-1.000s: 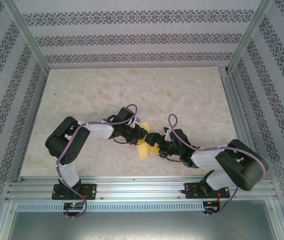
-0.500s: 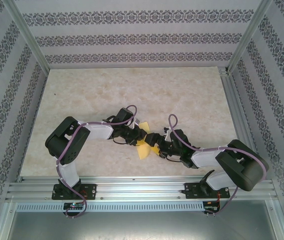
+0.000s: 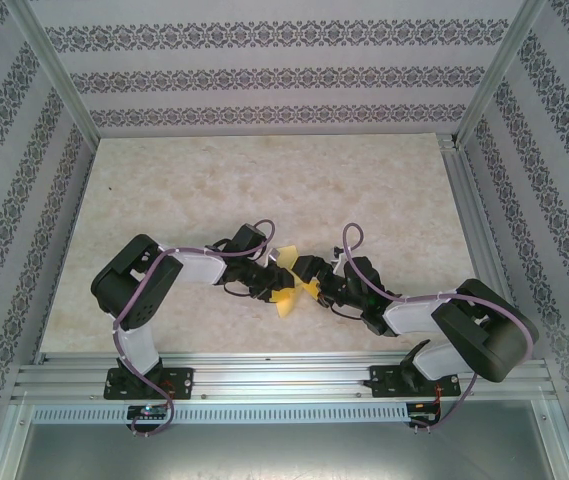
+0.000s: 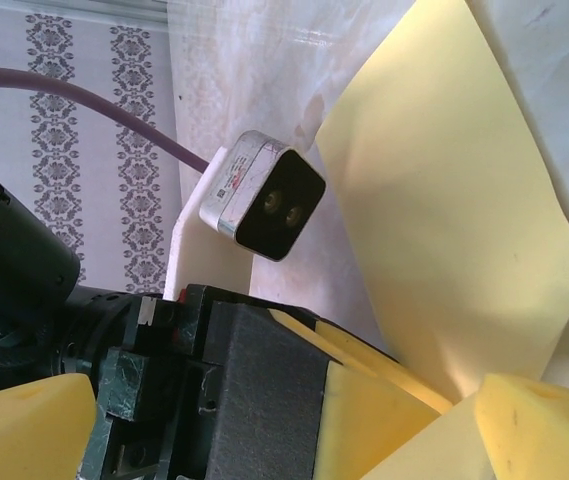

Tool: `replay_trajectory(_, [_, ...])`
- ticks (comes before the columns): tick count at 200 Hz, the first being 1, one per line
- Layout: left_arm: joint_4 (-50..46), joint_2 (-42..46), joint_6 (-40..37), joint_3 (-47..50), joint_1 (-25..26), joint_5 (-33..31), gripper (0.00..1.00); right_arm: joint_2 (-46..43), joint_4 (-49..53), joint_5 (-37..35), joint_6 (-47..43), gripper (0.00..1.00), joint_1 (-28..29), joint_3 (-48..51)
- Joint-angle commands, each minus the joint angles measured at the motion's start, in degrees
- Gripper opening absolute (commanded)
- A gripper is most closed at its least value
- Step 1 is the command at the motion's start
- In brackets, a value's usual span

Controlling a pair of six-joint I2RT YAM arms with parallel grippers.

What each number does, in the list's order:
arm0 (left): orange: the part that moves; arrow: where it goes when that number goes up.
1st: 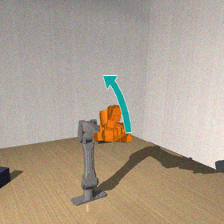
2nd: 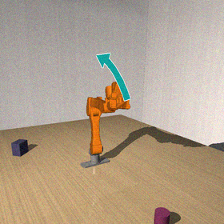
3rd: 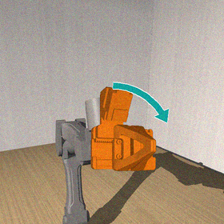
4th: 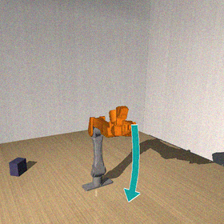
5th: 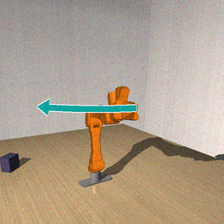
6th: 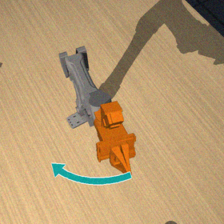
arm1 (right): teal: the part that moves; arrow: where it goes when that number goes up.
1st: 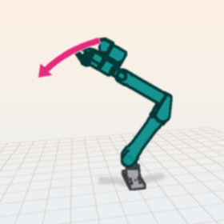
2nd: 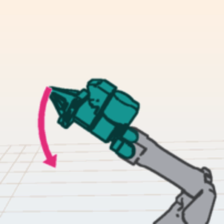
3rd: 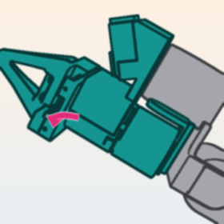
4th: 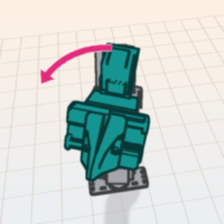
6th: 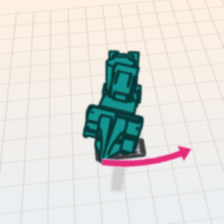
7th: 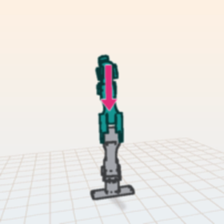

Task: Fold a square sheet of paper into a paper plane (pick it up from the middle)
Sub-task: Third fold the triangle at the center of the table.

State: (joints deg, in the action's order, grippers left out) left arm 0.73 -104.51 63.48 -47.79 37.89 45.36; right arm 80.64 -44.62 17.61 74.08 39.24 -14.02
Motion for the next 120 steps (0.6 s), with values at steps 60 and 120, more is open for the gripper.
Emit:
replay_trajectory(60, [5.57,6.34,1.37,2.79,0.17,-3.79,0.40,0.36,-0.20,-0.92,0.54,0.98,0.08,-1.36])
replay_trajectory(120, [7.62,6.95,-0.17,4.19,0.26,-0.11,0.46,0.55,0.35,-0.80,0.47,0.98,0.17,-2.11])
